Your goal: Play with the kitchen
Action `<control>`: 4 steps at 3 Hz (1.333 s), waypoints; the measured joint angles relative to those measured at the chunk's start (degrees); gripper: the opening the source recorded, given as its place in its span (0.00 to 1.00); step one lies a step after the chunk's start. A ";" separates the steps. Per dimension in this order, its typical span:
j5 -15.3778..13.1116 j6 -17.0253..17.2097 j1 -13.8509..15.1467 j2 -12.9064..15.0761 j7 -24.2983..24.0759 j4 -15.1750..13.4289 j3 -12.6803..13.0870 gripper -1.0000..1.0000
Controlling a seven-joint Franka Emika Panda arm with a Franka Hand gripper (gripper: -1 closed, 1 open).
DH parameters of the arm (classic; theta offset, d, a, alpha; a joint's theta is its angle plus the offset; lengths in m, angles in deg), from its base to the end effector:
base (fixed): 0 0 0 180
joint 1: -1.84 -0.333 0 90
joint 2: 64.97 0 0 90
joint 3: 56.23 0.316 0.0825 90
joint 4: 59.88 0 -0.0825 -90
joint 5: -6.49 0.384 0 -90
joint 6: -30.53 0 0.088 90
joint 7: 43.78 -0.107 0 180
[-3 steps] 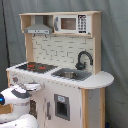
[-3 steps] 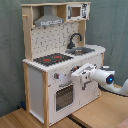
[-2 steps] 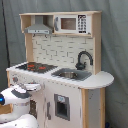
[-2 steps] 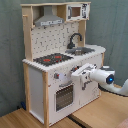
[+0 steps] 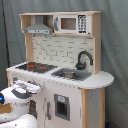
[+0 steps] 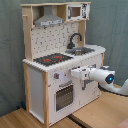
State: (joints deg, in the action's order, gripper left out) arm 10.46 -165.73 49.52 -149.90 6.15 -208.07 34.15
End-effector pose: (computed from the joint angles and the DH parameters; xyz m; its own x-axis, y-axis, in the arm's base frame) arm 0.3469 0.3517 0.3400 -0.0356 0.7358 -0.6762 0.0280 0.6771 0.7354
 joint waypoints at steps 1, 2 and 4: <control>0.00 3.88 -4.52 0.01 -0.71 -0.08 0.05 1.00; 0.13 8.40 -8.03 0.01 -0.99 -0.28 0.02 1.00; 0.49 18.17 -14.21 -0.08 -4.06 -0.89 -0.84 1.00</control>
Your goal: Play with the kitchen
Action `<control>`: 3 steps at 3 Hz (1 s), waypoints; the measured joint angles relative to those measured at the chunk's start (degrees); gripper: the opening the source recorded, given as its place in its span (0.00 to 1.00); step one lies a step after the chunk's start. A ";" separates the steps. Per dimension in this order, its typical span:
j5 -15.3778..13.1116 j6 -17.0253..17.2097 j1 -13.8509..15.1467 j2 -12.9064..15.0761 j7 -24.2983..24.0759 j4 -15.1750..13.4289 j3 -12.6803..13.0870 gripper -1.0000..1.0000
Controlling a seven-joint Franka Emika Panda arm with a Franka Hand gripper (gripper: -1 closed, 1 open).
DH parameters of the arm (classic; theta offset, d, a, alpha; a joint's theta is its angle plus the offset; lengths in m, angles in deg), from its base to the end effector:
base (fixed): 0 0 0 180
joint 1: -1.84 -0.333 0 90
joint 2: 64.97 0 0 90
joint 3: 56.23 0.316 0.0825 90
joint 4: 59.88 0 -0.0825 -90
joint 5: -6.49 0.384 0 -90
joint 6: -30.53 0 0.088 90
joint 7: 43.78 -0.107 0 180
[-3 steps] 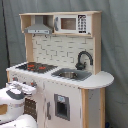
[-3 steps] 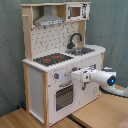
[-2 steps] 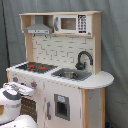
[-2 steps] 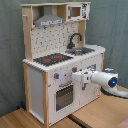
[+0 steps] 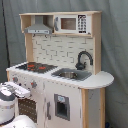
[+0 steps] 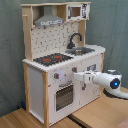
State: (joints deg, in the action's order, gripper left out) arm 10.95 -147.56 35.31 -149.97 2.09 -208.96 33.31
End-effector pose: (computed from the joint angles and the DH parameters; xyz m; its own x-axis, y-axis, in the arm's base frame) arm 0.2833 0.3871 0.3414 0.0129 0.7830 -0.6219 0.1059 0.6173 0.7795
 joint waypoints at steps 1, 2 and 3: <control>0.00 4.68 -3.15 -0.02 -0.79 -0.21 -0.66 1.00; -0.01 9.31 -7.39 -0.16 -0.95 -0.61 -1.55 1.00; -0.02 13.16 -11.49 -0.16 -0.95 -1.69 -1.87 1.00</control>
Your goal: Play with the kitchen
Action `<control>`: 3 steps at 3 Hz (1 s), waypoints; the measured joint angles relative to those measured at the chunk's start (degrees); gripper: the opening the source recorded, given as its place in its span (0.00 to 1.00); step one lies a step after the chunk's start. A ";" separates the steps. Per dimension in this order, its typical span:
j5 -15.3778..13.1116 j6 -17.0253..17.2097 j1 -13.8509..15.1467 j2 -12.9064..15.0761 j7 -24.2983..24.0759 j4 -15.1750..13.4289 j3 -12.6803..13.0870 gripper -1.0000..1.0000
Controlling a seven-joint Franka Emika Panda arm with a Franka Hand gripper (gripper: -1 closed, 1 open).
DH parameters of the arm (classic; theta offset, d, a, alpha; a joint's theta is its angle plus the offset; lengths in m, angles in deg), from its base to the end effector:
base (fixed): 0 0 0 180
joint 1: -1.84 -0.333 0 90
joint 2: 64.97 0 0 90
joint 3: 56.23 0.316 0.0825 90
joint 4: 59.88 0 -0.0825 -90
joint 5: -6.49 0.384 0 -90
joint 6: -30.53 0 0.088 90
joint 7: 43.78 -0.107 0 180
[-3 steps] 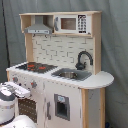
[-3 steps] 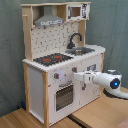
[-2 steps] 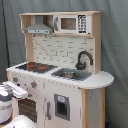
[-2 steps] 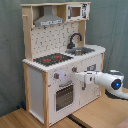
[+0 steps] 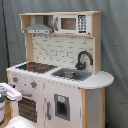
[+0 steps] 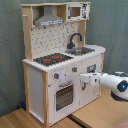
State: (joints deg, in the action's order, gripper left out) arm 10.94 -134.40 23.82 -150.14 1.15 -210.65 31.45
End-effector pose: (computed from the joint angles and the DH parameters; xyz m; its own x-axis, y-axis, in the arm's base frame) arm 0.2277 0.3964 0.3506 0.0515 0.7969 -0.6019 0.1533 0.5893 0.7933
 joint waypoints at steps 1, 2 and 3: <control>-0.02 0.04 0.15 0.00 -6.23 -0.05 0.03 1.00; -0.02 -0.10 0.69 0.05 -11.99 0.43 0.56 1.00; -0.02 -0.37 1.48 -0.03 -18.77 1.59 1.42 1.00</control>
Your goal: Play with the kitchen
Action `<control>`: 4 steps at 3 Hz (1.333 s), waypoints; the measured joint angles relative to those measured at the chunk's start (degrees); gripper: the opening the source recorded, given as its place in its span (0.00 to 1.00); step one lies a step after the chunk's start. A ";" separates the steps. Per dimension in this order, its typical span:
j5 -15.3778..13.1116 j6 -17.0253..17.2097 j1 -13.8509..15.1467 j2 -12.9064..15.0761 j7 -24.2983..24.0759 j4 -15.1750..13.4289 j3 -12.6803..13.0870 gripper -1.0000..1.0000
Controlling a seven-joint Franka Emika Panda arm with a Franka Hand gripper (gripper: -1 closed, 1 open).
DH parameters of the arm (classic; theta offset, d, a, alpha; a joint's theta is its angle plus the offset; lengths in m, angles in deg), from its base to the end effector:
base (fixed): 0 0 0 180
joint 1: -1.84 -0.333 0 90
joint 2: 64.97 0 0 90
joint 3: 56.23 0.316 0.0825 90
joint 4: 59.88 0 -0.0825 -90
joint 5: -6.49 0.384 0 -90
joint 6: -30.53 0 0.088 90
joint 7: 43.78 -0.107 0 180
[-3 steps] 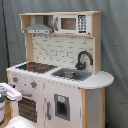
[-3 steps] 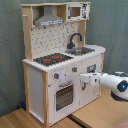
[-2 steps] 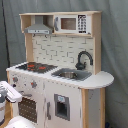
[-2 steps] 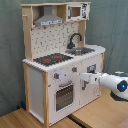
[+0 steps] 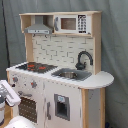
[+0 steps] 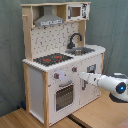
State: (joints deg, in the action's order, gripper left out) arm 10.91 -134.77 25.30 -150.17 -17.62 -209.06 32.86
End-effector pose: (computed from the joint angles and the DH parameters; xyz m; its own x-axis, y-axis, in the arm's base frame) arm 0.2313 0.4055 0.3406 0.0863 0.9382 -0.3350 0.1314 0.3226 0.9374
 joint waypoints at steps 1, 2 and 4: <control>-0.03 0.06 0.81 -0.26 -7.69 0.52 0.83 1.00; -0.12 0.03 1.46 -0.67 -14.67 0.50 1.98 1.00; -0.24 -0.27 2.15 -1.92 -28.07 0.62 4.61 1.00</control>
State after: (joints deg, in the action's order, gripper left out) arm 10.67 -135.05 27.45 -152.09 -45.69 -208.45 37.47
